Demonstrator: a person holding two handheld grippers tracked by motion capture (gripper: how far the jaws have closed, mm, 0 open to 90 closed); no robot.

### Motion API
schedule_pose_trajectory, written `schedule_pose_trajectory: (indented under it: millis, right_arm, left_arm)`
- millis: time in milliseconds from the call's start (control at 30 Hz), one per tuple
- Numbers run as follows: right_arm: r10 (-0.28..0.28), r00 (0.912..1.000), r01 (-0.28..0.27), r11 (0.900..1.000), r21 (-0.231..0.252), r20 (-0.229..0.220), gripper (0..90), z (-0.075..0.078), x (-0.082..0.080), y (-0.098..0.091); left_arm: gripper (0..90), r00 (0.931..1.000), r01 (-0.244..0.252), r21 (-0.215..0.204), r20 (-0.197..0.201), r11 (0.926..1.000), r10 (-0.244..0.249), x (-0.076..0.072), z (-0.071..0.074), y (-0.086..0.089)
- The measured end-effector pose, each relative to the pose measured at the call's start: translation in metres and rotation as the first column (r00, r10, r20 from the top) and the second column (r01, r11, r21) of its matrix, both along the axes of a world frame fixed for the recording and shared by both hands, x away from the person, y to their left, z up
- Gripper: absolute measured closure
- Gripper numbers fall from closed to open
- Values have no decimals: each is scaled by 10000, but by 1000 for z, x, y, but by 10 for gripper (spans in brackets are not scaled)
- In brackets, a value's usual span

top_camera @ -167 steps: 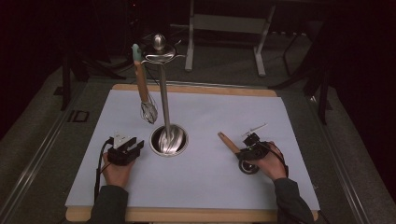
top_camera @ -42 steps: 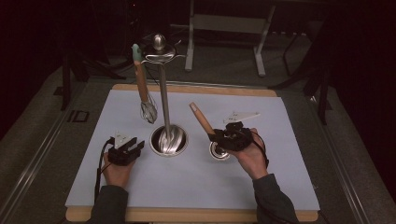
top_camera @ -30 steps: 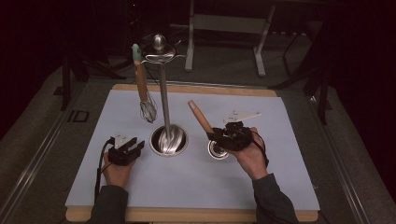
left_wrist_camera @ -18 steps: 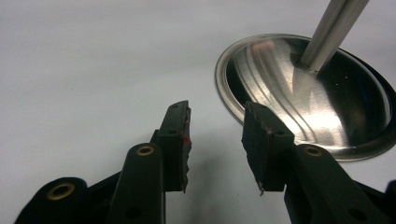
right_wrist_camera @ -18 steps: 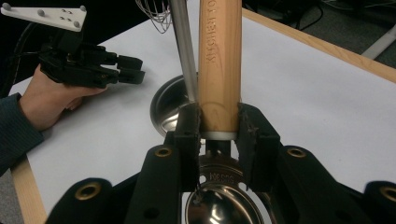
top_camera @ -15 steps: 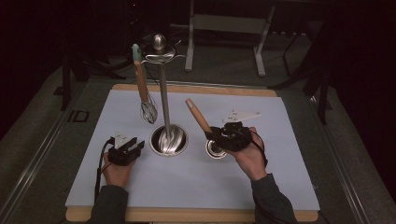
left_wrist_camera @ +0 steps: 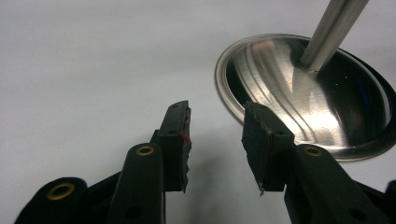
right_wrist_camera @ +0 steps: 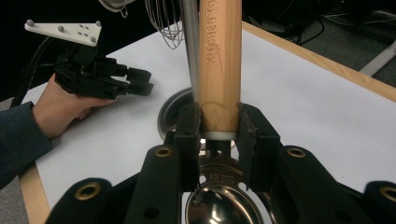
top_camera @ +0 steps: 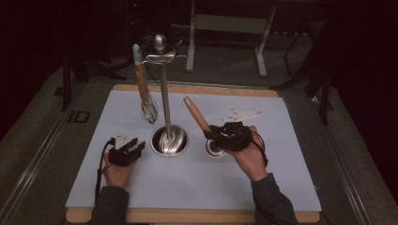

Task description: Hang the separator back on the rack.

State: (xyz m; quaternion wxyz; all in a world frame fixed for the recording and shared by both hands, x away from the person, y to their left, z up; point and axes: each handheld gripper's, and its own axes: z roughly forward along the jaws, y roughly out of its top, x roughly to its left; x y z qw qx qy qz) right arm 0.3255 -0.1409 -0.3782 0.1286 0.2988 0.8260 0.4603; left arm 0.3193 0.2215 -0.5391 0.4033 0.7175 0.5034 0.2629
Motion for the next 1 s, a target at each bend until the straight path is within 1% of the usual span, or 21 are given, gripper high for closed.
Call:
schedule_pose_trajectory:
  millis: [100,233,467,733,800,933,1000]
  right_arm:
    - [58,10000,-59,9999,90,70,714,2,0,1]
    - [305,9993,-311,9991,275,217,714,5,0,3]
    - [558,9970,-578,9977,358,536,714,11,-1,7]
    - [591,9950,-636,9965,547,807,714,17,-3,7]
    - [612,9950,-660,9961,594,792,714,18,-4,7]
    - [674,9937,-741,9946,733,894,714,20,-2,5]
    - [683,9933,-768,9929,906,931,715,23,-2,5]
  left_arm:
    - [617,10000,-2,-2,5,10000,2,0,0,0]
    - [617,10000,5,3,-5,10000,-5,0,0,0]
    - [617,10000,6,-6,10,10000,-6,0,0,0]
    - [617,10000,7,-1,9,10000,-7,0,0,0]
    - [617,10000,7,2,9,10000,-7,0,0,0]
    - [617,10000,9,5,8,10000,-9,0,0,0]
    - [617,10000,10,18,1,10000,-10,0,0,0]
